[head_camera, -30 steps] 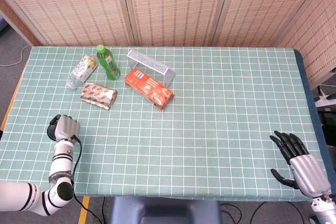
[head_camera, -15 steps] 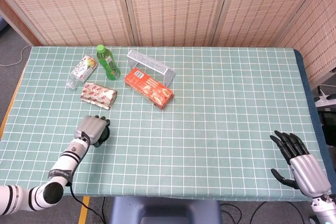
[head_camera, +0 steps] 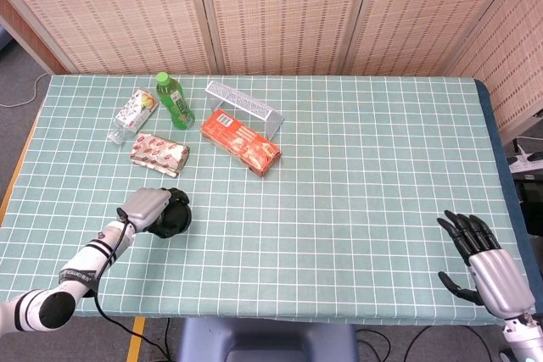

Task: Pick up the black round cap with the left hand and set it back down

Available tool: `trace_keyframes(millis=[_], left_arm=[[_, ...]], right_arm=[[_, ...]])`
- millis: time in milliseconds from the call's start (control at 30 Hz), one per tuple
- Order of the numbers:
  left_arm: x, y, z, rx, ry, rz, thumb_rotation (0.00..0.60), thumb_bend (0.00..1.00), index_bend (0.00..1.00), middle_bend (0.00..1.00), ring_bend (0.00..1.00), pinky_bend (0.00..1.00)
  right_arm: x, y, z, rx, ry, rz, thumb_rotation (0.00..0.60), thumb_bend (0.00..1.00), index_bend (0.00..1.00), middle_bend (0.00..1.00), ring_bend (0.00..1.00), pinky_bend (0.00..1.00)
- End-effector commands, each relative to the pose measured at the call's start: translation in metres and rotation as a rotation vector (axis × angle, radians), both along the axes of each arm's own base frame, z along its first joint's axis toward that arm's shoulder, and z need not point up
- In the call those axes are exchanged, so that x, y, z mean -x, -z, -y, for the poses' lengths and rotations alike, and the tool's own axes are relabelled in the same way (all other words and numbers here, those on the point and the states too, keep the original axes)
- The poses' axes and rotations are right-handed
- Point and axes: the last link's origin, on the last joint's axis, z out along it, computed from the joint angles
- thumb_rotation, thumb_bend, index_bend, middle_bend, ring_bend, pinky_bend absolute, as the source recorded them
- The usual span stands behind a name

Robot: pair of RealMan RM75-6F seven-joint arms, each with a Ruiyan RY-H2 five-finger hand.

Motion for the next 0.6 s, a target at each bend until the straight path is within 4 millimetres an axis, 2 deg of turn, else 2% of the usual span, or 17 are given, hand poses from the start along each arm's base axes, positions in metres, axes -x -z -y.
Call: trace_keyframes(millis=[33, 167, 433, 500, 600], left_arm=[[0.013, 0.006, -0.001, -0.015, 0.077, -0.145, 0.6, 0.41, 0.7, 0.64, 0.64, 0.85], [0.026, 0.021, 0.001, 0.015, 0.098, -0.283, 0.6, 0.41, 0.7, 0.63, 0.64, 0.84], [0.039, 0.043, 0.004, 0.042, 0.069, -0.318, 0.6, 0.41, 0.66, 0.6, 0.6, 0.81], [0.04, 0.045, 0.004, 0.042, 0.077, -0.327, 0.6, 0.41, 0.61, 0.56, 0.56, 0.73], [0.04, 0.046, 0.004, 0.04, 0.09, -0.336, 0.6, 0.41, 0.44, 0.41, 0.42, 0.5]], right_arm=[[0.0, 0.002, 0.0, -0.005, -0.001, -0.003, 0.6, 0.22, 0.0, 0.0, 0.0, 0.0], [-0.001, 0.003, -0.001, -0.015, -0.002, -0.005, 0.6, 0.22, 0.0, 0.0, 0.0, 0.0], [0.001, 0.001, 0.0, -0.007, 0.001, -0.002, 0.6, 0.22, 0.0, 0.0, 0.0, 0.0], [0.0, 0.002, -0.001, -0.015, 0.0, -0.001, 0.6, 0.22, 0.0, 0.0, 0.0, 0.0], [0.0, 0.002, -0.001, -0.019, -0.001, 0.0, 0.6, 0.22, 0.0, 0.0, 0.0, 0.0]])
